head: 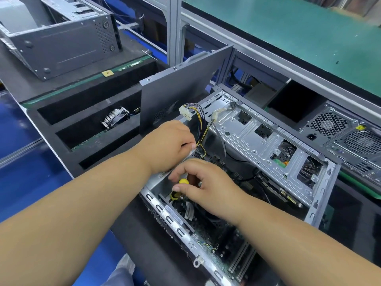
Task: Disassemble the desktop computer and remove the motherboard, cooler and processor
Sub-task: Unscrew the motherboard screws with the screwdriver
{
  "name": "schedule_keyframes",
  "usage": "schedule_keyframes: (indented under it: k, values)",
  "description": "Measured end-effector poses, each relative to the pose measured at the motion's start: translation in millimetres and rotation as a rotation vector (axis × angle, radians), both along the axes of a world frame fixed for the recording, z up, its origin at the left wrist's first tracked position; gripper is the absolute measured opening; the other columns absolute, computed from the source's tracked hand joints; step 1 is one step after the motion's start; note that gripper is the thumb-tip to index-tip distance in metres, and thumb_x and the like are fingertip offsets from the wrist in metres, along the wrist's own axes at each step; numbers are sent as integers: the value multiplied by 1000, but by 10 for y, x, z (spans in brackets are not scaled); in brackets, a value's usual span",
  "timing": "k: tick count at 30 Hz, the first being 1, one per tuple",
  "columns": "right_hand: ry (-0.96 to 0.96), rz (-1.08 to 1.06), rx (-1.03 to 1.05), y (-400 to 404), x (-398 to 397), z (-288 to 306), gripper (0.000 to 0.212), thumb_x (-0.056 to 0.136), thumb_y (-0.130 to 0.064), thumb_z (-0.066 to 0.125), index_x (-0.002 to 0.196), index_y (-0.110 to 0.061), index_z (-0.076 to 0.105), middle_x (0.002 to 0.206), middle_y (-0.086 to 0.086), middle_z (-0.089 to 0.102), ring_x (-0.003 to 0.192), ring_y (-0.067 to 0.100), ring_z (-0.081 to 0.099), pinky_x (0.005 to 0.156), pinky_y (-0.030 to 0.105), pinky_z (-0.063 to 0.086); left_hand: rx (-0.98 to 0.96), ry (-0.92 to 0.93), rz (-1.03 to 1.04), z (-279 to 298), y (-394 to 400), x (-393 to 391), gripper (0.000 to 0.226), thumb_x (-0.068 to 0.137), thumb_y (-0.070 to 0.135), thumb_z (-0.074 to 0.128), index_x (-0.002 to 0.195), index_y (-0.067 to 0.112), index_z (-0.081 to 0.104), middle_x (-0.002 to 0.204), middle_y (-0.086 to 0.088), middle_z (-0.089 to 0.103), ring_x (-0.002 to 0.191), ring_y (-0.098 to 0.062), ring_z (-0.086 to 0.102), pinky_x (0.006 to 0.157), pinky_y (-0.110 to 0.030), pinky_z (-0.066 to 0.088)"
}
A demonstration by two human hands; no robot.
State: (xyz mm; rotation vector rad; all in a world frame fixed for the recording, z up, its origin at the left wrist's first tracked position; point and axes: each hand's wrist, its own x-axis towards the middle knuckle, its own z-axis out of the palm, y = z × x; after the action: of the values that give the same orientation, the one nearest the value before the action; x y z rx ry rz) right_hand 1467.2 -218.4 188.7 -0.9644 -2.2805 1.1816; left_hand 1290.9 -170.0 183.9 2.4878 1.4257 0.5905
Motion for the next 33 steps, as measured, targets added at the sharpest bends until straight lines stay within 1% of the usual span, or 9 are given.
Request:
schedule_keyframes:
  k: [4,7,11,17,22,24,27,30,33]
  values:
    - [50,-41,-43,0,15,-55,21,81,-18,80,89,-16,61,89,-9,56,67,13,57,65,16,42,-10,11,2,1,4,-7,16,94,22,58,87,16,72,78,10,51,86,-17,51,86,-40,43]
    - [82,-46,-95,31,28,-43,14,80,-15,81,86,-15,68,85,-12,62,68,10,57,70,22,47,-11,10,0,5,-1,-1,18,94,23,58,87,16,72,77,10,52,85,-18,52,86,-40,43]
    - [63,-25,-33,55,35,-47,11,88,-4,69,93,-13,73,99,-3,69,90,19,61,86,39,48,0,14,-2,1,2,3,17,93,22,59,85,15,72,76,7,54,84,-19,53,86,-40,44]
    - [72,-17,-164,7,18,-48,23,83,-13,77,104,-20,68,90,-8,71,78,21,63,79,31,50,2,23,-10,1,7,-6,18,94,23,57,86,15,72,76,7,54,84,-19,52,85,-40,44]
    - [24,-76,-86,25,15,-96,26,78,-19,81,92,-21,59,80,2,59,65,16,56,65,27,47,-5,1,2,-8,-2,-3,18,94,22,58,86,14,72,78,5,57,85,-17,50,85,-38,43]
    - [36,-91,-84,35,20,-99,26,77,-17,82,88,-19,59,81,3,58,65,17,57,67,33,49,-5,-1,4,-8,2,-3,18,94,22,58,85,15,72,78,4,58,84,-16,49,84,-37,43]
    - [54,-80,-87,46,29,-67,22,76,-13,83,90,-21,68,85,-3,60,67,15,57,72,30,49,1,1,9,-13,-2,-3,19,94,22,58,85,14,72,78,2,60,84,-18,51,84,-36,43]
    - [71,-29,-84,46,42,-27,25,81,-3,75,100,-19,74,101,2,58,74,14,56,82,29,49,5,0,17,-12,-6,2,19,94,22,57,85,15,72,77,4,59,84,-16,50,84,-36,43]
    - [92,-1,-77,27,45,-15,23,81,1,72,99,-13,74,101,4,57,74,15,57,81,32,50,2,2,17,-13,-1,-1,19,94,22,58,85,15,73,77,4,58,84,-16,51,84,-38,44]
